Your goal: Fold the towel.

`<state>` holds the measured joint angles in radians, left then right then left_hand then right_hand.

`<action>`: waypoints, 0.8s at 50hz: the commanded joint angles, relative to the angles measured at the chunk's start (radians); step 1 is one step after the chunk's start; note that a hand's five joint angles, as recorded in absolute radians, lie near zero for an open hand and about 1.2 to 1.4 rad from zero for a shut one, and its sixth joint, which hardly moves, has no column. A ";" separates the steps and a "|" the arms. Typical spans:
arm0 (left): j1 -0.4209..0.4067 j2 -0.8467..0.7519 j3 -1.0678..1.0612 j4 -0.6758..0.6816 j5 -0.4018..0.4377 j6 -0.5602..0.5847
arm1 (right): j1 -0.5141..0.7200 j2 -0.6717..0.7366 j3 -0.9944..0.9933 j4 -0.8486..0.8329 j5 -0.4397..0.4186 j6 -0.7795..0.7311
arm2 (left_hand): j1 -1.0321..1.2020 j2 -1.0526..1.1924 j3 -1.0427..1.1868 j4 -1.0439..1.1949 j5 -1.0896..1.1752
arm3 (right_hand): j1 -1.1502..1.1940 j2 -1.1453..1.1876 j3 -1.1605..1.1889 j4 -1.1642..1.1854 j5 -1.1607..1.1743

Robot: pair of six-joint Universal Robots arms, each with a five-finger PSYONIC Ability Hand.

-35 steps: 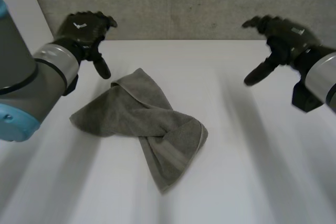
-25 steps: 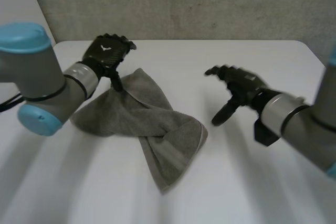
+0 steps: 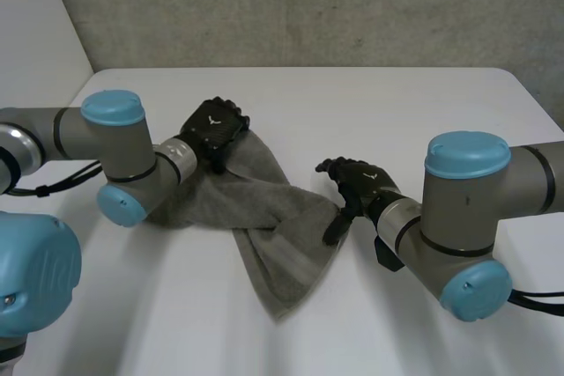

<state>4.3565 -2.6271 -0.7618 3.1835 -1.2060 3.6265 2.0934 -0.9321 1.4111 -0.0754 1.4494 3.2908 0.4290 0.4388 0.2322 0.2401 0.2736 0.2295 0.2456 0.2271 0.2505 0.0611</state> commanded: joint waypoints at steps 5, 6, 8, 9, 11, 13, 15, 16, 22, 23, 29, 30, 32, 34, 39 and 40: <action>0.000 0.001 0.006 -0.037 0.016 0.027 | -0.007 0.065 -0.038 0.009 -0.041 0.013 | 0.586 0.576 -0.058 -0.066 0.567 | 0.619 0.603 -0.053 -0.076 0.613; 0.000 0.001 0.002 -0.037 0.016 0.029 | -0.009 0.065 -0.037 0.008 -0.079 0.018 | 0.705 0.695 -0.058 -0.066 0.686 | 0.857 0.841 -0.053 -0.076 0.851; 0.000 0.004 -0.001 -0.036 0.014 0.029 | -0.010 0.064 -0.038 0.009 -0.129 0.029 | 0.913 0.903 -0.058 -0.066 0.894 | 1.167 1.151 -0.053 -0.076 1.161; 0.000 0.012 -0.001 -0.036 0.005 0.029 | -0.012 0.058 -0.037 0.009 -0.179 0.050 | 0.967 0.957 -0.058 -0.066 0.948 | 1.167 1.151 -0.053 -0.076 1.161; 0.000 0.024 0.002 -0.034 0.000 0.029 | -0.013 0.053 -0.041 0.008 -0.220 0.073 | 0.967 0.957 -0.058 -0.066 0.948 | 1.167 1.151 -0.053 -0.076 1.161; 0.000 0.041 0.002 -0.028 -0.009 0.029 | -0.016 0.049 -0.047 0.009 -0.250 0.092 | 0.967 0.957 -0.058 -0.066 0.948 | 1.167 1.151 -0.053 -0.076 1.161; -0.002 0.088 0.010 -0.021 -0.033 0.029 | -0.027 0.035 -0.095 0.022 -0.277 0.101 | 0.967 0.957 -0.058 -0.066 0.948 | 1.167 1.151 -0.053 -0.076 1.161; -0.002 0.088 0.010 -0.020 -0.033 0.029 | -0.027 0.035 -0.095 0.022 -0.277 0.101 | 0.967 0.957 -0.058 -0.066 0.948 | 1.167 1.151 -0.053 -0.076 1.161; -0.002 0.192 0.088 0.065 -0.099 0.026 | -0.093 0.007 -0.396 0.152 -0.288 0.079 | 0.967 0.957 -0.058 -0.066 0.948 | 1.167 1.151 -0.053 -0.076 1.161; -0.002 0.222 0.122 0.084 -0.124 0.024 | -0.119 -0.002 -0.507 0.173 -0.281 0.076 | 0.967 0.957 -0.058 -0.066 0.948 | 1.167 1.151 -0.053 -0.076 1.161; -0.005 0.372 0.159 0.118 -0.185 -0.006 | -0.167 -0.103 -0.730 0.141 -0.264 0.069 | 0.967 0.957 -0.058 -0.066 0.948 | 1.167 1.151 -0.053 -0.076 1.161; -0.003 0.434 0.142 0.139 -0.193 -0.040 | -0.179 -0.149 -0.735 0.096 -0.256 0.064 | 0.967 0.957 -0.058 -0.066 0.948 | 1.167 1.151 -0.053 -0.076 1.161; -0.003 0.493 0.113 0.164 -0.194 -0.086 | -0.191 -0.261 -0.651 -0.025 -0.259 0.047 | 0.967 0.957 -0.058 -0.066 0.948 | 1.167 1.151 -0.053 -0.076 1.161; -0.002 0.561 0.052 0.194 -0.190 -0.143 | -0.194 -0.310 -0.568 -0.071 -0.273 0.030 | 0.967 0.957 -0.058 -0.066 0.948 | 1.167 1.151 -0.053 -0.076 1.161; 0.011 0.708 -0.212 0.262 -0.159 -0.218 | -0.191 -0.402 -0.286 -0.127 -0.361 -0.113 | 0.967 0.957 -0.058 -0.066 0.948 | 1.167 1.151 -0.053 -0.076 1.161; 0.021 0.742 -0.313 0.272 -0.141 -0.217 | -0.188 -0.418 -0.191 -0.129 -0.391 -0.194 | 0.967 0.957 -0.058 -0.066 0.948 | 1.167 1.151 -0.053 -0.076 1.161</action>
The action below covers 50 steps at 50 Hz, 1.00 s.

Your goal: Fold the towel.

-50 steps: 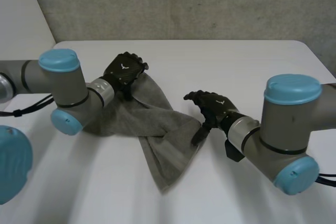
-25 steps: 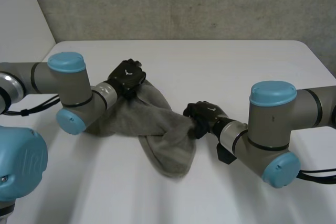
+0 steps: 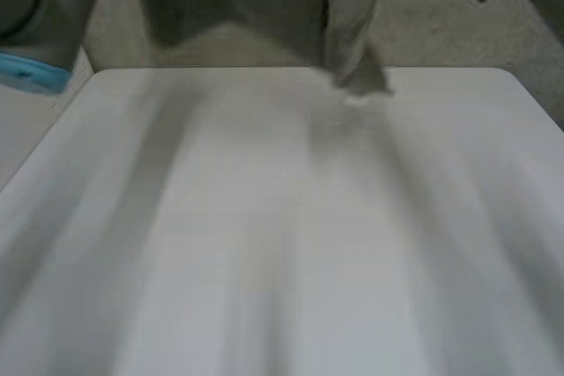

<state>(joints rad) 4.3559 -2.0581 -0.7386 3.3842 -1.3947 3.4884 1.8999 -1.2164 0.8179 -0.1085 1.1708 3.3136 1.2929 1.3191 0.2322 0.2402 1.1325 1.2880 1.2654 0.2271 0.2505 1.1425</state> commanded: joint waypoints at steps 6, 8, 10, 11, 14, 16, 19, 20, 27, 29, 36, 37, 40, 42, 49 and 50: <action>0.018 0.204 -0.683 0.089 0.141 -0.072 | 0.018 -0.138 0.659 -0.099 -0.131 -0.471 | 0.103 0.077 -0.058 -0.066 0.089 | 0.108 0.131 -0.053 -0.076 0.079; 0.014 0.196 -0.750 0.089 0.152 -0.063 | 0.016 -0.132 0.794 -0.096 -0.126 -0.627 | 0.103 0.077 -0.058 -0.066 0.089 | 0.108 0.131 -0.053 -0.076 0.079; 0.013 0.185 -0.814 0.092 0.154 -0.049 | 0.014 -0.120 0.851 -0.099 -0.123 -0.699 | 0.103 0.077 -0.058 -0.066 0.089 | 0.108 0.131 -0.053 -0.076 0.079; 0.013 0.162 -0.868 0.092 0.154 -0.029 | 0.004 -0.100 0.901 -0.099 -0.114 -0.764 | 0.072 0.046 -0.058 -0.066 0.058 | 0.108 0.131 -0.053 -0.076 0.079; 0.013 0.104 -0.951 0.090 0.152 0.035 | 0.001 -0.075 0.942 -0.103 -0.105 -0.824 | -0.007 -0.034 -0.058 -0.066 -0.021 | 0.108 0.131 -0.053 -0.076 0.079; 0.014 0.078 -0.978 0.086 0.146 0.075 | -0.021 -0.049 0.987 -0.094 -0.056 -0.931 | -0.069 -0.095 -0.058 -0.066 -0.083 | 0.089 0.112 -0.053 -0.076 0.060; 0.022 0.047 -1.021 0.083 0.145 0.159 | -0.061 -0.049 1.004 -0.083 -0.019 -0.997 | -0.183 -0.209 -0.058 -0.066 -0.197 | -0.314 -0.291 -0.053 -0.076 -0.343; 0.027 0.046 -1.033 0.078 0.140 0.190 | -0.061 -0.049 1.004 -0.083 -0.019 -0.997 | -0.344 -0.370 -0.058 -0.066 -0.358 | -0.316 -0.294 -0.053 -0.076 -0.345; 0.042 0.088 -1.042 0.083 0.097 0.207 | -0.071 -0.095 1.011 -0.027 -0.003 -0.947 | -0.545 -0.571 -0.058 -0.066 -0.559 | -0.718 -0.695 -0.053 -0.076 -0.747; 0.042 0.095 -1.042 0.084 0.092 0.199 | -0.074 -0.104 1.008 -0.019 0.003 -0.907 | -0.577 -0.604 -0.058 -0.066 -0.591 | -0.806 -0.783 -0.053 -0.076 -0.835; 0.025 0.098 -1.056 0.084 0.089 0.179 | -0.067 -0.126 1.001 0.006 0.013 -0.743 | -0.636 -0.662 -0.058 -0.066 -0.650 | -1.024 -1.001 -0.053 -0.076 -1.053; 0.025 0.098 -1.056 0.084 0.089 0.179 | -0.073 -0.126 0.997 0.016 0.015 -0.721 | -0.636 -0.662 -0.058 -0.066 -0.650 | -1.021 -0.998 -0.053 -0.076 -1.050; 0.021 0.098 -1.075 0.087 0.089 0.179 | -0.082 -0.126 0.971 0.036 0.012 -0.686 | -0.654 -0.680 -0.058 -0.066 -0.668 | -1.006 -0.984 -0.053 -0.076 -1.035; 0.017 0.098 -1.079 0.086 0.089 0.181 | -0.081 -0.126 0.956 0.050 0.003 -0.680 | -0.668 -0.695 -0.058 -0.066 -0.682 | -1.003 -0.981 -0.053 -0.076 -1.032; 0.010 0.110 -1.093 0.086 0.089 0.179 | -0.065 -0.081 0.859 0.144 -0.031 -0.680 | -0.689 -0.715 -0.058 -0.066 -0.703 | -0.998 -0.975 -0.053 -0.076 -1.027; 0.010 0.110 -1.093 0.086 0.089 0.179 | -0.065 -0.048 0.819 0.177 -0.046 -0.675 | -0.689 -0.715 -0.058 -0.066 -0.703 | -0.992 -0.969 -0.053 -0.076 -1.021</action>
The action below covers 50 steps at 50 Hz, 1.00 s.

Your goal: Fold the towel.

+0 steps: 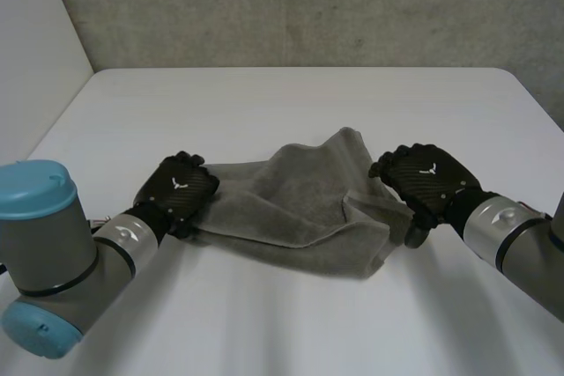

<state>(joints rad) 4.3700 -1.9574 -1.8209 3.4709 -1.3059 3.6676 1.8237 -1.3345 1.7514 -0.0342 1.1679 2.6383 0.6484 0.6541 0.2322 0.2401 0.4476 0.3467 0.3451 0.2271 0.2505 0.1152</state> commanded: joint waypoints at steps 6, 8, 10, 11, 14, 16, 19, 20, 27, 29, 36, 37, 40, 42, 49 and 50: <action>-0.003 0.038 -0.043 -0.001 -0.001 0.000 | 0.072 0.216 -0.286 0.241 -0.048 0.103 | -0.059 -0.065 -0.058 -0.066 -0.033 | 0.026 0.027 -0.053 -0.076 0.083; -0.003 0.070 -0.073 -0.001 -0.001 -0.001 | 0.080 0.244 -0.315 0.263 -0.050 0.130 | -0.117 -0.123 -0.058 -0.066 -0.091 | 0.061 0.062 -0.053 -0.076 0.118; -0.003 0.083 -0.084 0.000 -0.001 -0.001 | 0.083 0.267 -0.337 0.275 -0.051 0.152 | -0.138 -0.144 -0.058 -0.066 -0.112 | 0.088 0.089 -0.053 -0.076 0.145; -0.003 0.083 -0.084 0.001 -0.001 -0.001 | 0.089 0.288 -0.349 0.278 -0.048 0.161 | -0.138 -0.144 -0.058 -0.066 -0.112 | 0.123 0.124 -0.053 -0.076 0.179; -0.004 0.097 -0.103 0.002 0.000 -0.001 | 0.094 0.319 -0.358 0.277 -0.047 0.161 | -0.156 -0.162 -0.058 -0.066 -0.130 | 0.216 0.218 -0.053 -0.076 0.273; -0.004 0.098 -0.109 0.005 0.000 -0.001 | 0.095 0.333 -0.359 0.277 -0.048 0.160 | -0.185 -0.191 -0.058 -0.066 -0.159 | 0.293 0.295 -0.053 -0.076 0.350; -0.006 0.098 -0.109 0.008 0.000 -0.001 | 0.100 0.357 -0.360 0.277 -0.045 0.152 | -0.188 -0.194 -0.058 -0.066 -0.162 | 0.468 0.470 -0.053 -0.076 0.525; -0.006 0.095 -0.109 0.010 0.000 -0.003 | 0.103 0.362 -0.360 0.278 -0.043 0.150 | -0.188 -0.194 -0.058 -0.066 -0.162 | 0.629 0.631 -0.053 -0.076 0.686; -0.007 0.094 -0.107 0.057 0.000 -0.011 | 0.083 0.281 -0.334 0.263 -0.053 0.167 | -0.188 -0.194 -0.058 -0.066 -0.162 | 1.050 1.051 -0.053 -0.076 1.107; -0.009 0.095 -0.106 0.065 0.000 -0.020 | 0.074 0.245 -0.311 0.238 -0.053 0.183 | -0.188 -0.194 -0.058 -0.066 -0.162 | 1.050 1.051 -0.053 -0.076 1.107; -0.021 0.095 -0.086 0.094 -0.001 -0.075 | -0.003 0.094 -0.147 0.094 -0.063 0.285 | -0.188 -0.194 -0.058 -0.066 -0.162 | 1.050 1.051 -0.053 -0.076 1.107; -0.021 0.095 -0.084 0.106 0.000 -0.083 | -0.010 0.080 -0.119 0.067 -0.063 0.304 | -0.188 -0.194 -0.058 -0.066 -0.162 | 1.050 1.051 -0.053 -0.076 1.107; -0.023 0.088 -0.072 0.122 -0.001 -0.084 | -0.017 0.072 -0.095 0.037 -0.063 0.319 | -0.182 -0.188 -0.058 -0.066 -0.156 | 1.050 1.051 -0.053 -0.076 1.107; -0.021 0.081 -0.064 0.128 0.000 -0.084 | -0.027 0.071 -0.073 0.016 -0.066 0.331 | -0.174 -0.179 -0.058 -0.066 -0.147 | 1.050 1.051 -0.053 -0.076 1.107; -0.023 0.041 -0.035 0.171 -0.030 -0.086 | -0.058 0.069 -0.062 0.005 -0.065 0.348 | -0.159 -0.165 -0.058 -0.066 -0.133 | 1.050 1.051 -0.053 -0.076 1.107; -0.023 0.038 -0.029 0.174 -0.044 -0.086 | -0.058 0.071 -0.058 -0.004 -0.065 0.365 | -0.156 -0.162 -0.058 -0.066 -0.130 | 1.050 1.051 -0.053 -0.076 1.107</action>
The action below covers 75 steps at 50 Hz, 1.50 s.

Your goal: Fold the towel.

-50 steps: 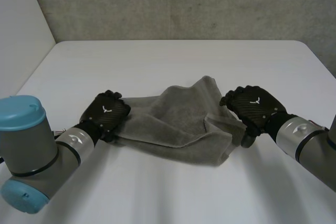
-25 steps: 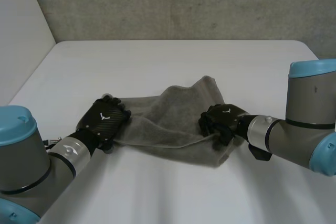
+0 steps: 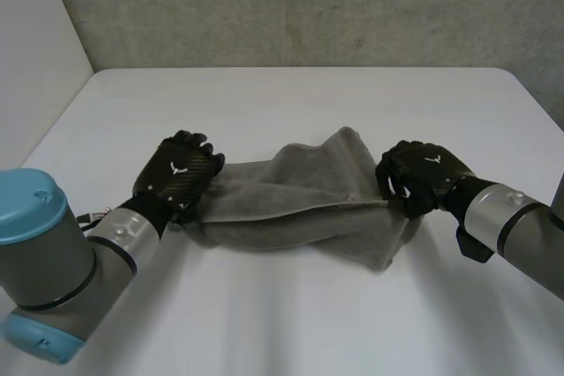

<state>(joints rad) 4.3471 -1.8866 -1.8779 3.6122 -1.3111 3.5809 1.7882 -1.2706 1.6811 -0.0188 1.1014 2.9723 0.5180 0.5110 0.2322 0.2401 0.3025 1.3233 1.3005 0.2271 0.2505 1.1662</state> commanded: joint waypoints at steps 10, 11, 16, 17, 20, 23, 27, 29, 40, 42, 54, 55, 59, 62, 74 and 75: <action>-0.011 -0.054 0.031 0.030 -0.062 -0.001 | -0.026 0.008 0.025 -0.081 0.002 0.122 | 0.127 0.134 -0.058 -0.066 0.168 | 0.073 0.096 -0.053 -0.076 0.056; -0.021 -0.052 0.023 0.023 -0.060 -0.002 | -0.024 0.008 0.026 -0.084 0.002 0.122 | 0.113 0.120 -0.058 -0.066 0.154 | 0.073 0.096 -0.053 -0.076 0.056; -0.069 -0.039 -0.012 0.002 -0.059 -0.002 | -0.017 0.016 0.026 -0.082 0.008 0.110 | 0.068 0.075 -0.058 -0.066 0.109 | 0.073 0.096 -0.053 -0.076 0.056; -0.078 -0.036 -0.024 -0.001 -0.057 -0.002 | -0.016 0.016 0.026 -0.082 0.008 0.109 | 0.045 0.052 -0.058 -0.066 0.086 | 0.073 0.096 -0.053 -0.076 0.056; -0.086 -0.022 -0.039 -0.009 -0.059 -0.004 | -0.016 0.019 0.026 -0.082 0.006 0.108 | 0.013 0.020 -0.058 -0.066 0.054 | 0.073 0.096 -0.053 -0.076 0.056; -0.089 -0.017 -0.046 -0.016 -0.057 -0.004 | -0.016 0.020 0.026 -0.081 0.005 0.108 | -0.005 0.002 -0.058 -0.066 0.036 | 0.073 0.096 -0.053 -0.076 0.056; -0.087 -0.020 -0.038 -0.018 -0.060 -0.004 | -0.015 0.020 0.026 -0.081 0.006 0.105 | -0.034 -0.027 -0.058 -0.066 0.007 | 0.073 0.096 -0.053 -0.076 0.056; -0.086 -0.029 -0.032 -0.018 -0.060 -0.004 | -0.015 0.022 0.028 -0.081 0.006 0.103 | -0.037 -0.030 -0.058 -0.066 0.004 | 0.073 0.096 -0.053 -0.076 0.056; -0.075 -0.117 0.065 0.005 -0.103 -0.002 | -0.016 0.022 0.028 -0.081 0.002 0.103 | -0.008 -0.001 -0.058 -0.066 0.033 | 0.073 0.096 -0.053 -0.076 0.056; -0.075 -0.144 0.088 0.005 -0.114 -0.004 | -0.018 0.020 0.028 -0.081 0.002 0.103 | 0.080 0.086 -0.058 -0.066 0.120 | 0.073 0.096 -0.053 -0.076 0.056; -0.075 -0.109 0.102 -0.010 -0.111 -0.004 | -0.013 0.011 0.008 -0.072 -0.005 0.094 | 0.855 0.862 -0.058 -0.066 0.896 | 0.073 0.096 -0.053 -0.076 0.056; -0.073 -0.079 0.100 -0.013 -0.108 -0.005 | -0.013 0.011 0.008 -0.072 -0.005 0.094 | 0.864 0.871 -0.058 -0.066 0.905 | 0.073 0.096 -0.053 -0.076 0.056; -0.075 -0.029 0.088 -0.041 -0.106 -0.016 | -0.009 -0.001 -0.014 -0.018 -0.031 0.018 | 0.864 0.871 -0.058 -0.066 0.905 | 0.073 0.096 -0.053 -0.076 0.056; -0.078 0.024 0.070 -0.098 -0.102 -0.046 | -0.012 -0.027 -0.012 0.069 -0.060 -0.066 | 0.852 0.859 -0.058 -0.066 0.893 | 0.073 0.096 -0.053 -0.076 0.056; -0.020 0.133 -0.003 -0.260 0.018 -0.079 | -0.024 -0.061 0.028 0.231 -0.081 -0.308 | 0.310 0.317 -0.058 -0.066 0.351 | 0.073 0.096 -0.053 -0.076 0.056; -0.020 0.133 -0.003 -0.260 0.018 -0.079 | -0.023 -0.061 0.028 0.229 -0.081 -0.308 | 0.309 0.316 -0.058 -0.066 0.350 | 0.073 0.096 -0.053 -0.076 0.056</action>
<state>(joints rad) 4.3041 -1.7545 -1.8723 3.3934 -1.3302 3.5014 1.7645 -1.3263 1.6958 0.1930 1.0189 2.7094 0.9398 0.9360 0.2322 0.2402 0.7761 1.3233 1.3005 0.2271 0.2505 1.1663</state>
